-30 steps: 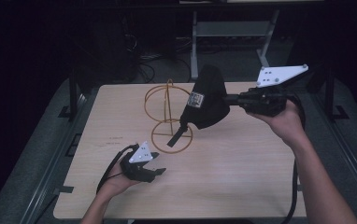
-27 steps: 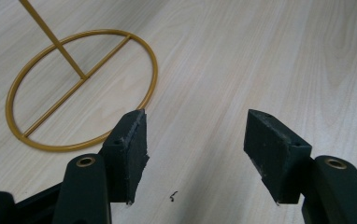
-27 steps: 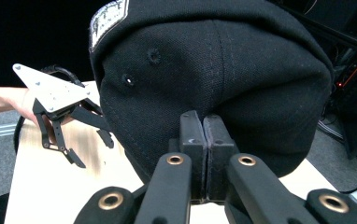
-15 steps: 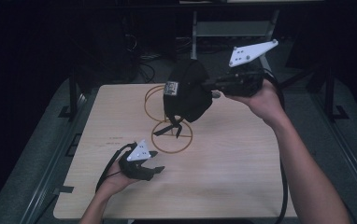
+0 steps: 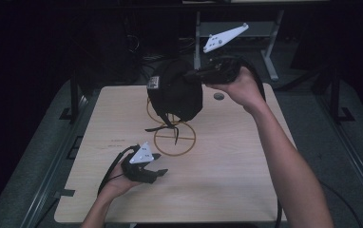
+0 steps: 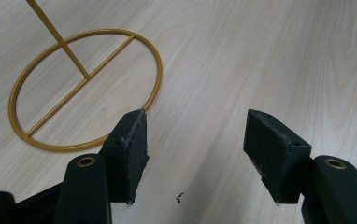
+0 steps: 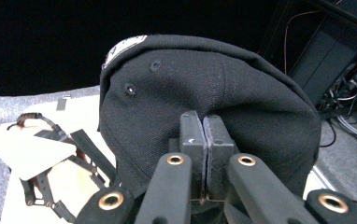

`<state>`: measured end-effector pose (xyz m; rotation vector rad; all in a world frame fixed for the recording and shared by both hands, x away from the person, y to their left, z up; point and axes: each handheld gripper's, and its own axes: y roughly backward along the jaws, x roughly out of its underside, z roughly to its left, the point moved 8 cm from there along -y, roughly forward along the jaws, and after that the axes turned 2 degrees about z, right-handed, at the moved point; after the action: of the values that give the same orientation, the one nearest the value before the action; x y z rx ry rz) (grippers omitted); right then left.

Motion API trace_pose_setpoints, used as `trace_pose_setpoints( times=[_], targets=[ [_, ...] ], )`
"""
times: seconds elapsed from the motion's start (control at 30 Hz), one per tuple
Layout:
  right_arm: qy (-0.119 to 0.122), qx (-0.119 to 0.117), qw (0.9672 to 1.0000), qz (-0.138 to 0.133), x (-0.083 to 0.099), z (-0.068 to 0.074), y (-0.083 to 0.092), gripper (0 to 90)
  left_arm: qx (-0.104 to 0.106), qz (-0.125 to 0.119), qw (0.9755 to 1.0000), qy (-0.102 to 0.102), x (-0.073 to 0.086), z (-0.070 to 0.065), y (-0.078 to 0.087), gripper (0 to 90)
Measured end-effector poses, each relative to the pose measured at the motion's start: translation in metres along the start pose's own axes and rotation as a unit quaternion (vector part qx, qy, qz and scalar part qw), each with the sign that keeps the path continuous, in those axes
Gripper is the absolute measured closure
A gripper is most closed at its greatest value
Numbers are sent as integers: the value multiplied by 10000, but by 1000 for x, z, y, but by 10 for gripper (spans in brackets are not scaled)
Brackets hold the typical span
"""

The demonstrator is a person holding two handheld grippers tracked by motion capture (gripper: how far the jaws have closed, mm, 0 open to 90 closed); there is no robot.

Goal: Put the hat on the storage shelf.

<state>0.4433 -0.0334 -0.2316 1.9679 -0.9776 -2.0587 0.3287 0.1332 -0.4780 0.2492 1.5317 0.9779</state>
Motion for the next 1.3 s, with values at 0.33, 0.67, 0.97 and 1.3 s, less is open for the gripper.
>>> trace_pose_setpoints(
  times=[0.33, 0.67, 0.97, 1.3],
  targets=[
    [-245, -98, 9993, 281, -13, -2, -40, 888, 18, -12, 10000, -71, -2, -3, -2, 390],
    [-349, 175, 9992, 114, -21, -11, -76, 772, 35, -57, 9998, -177, -4, -8, -2, 386],
    [-598, 243, 9978, 122, -8, -17, -82, 613, 3, -86, 9999, -138, -4, -8, 0, 380],
    [-930, 55, 9956, 62, 13, -19, -67, 456, -18, -61, 9999, -80, -3, -6, 0, 364]
  ],
)
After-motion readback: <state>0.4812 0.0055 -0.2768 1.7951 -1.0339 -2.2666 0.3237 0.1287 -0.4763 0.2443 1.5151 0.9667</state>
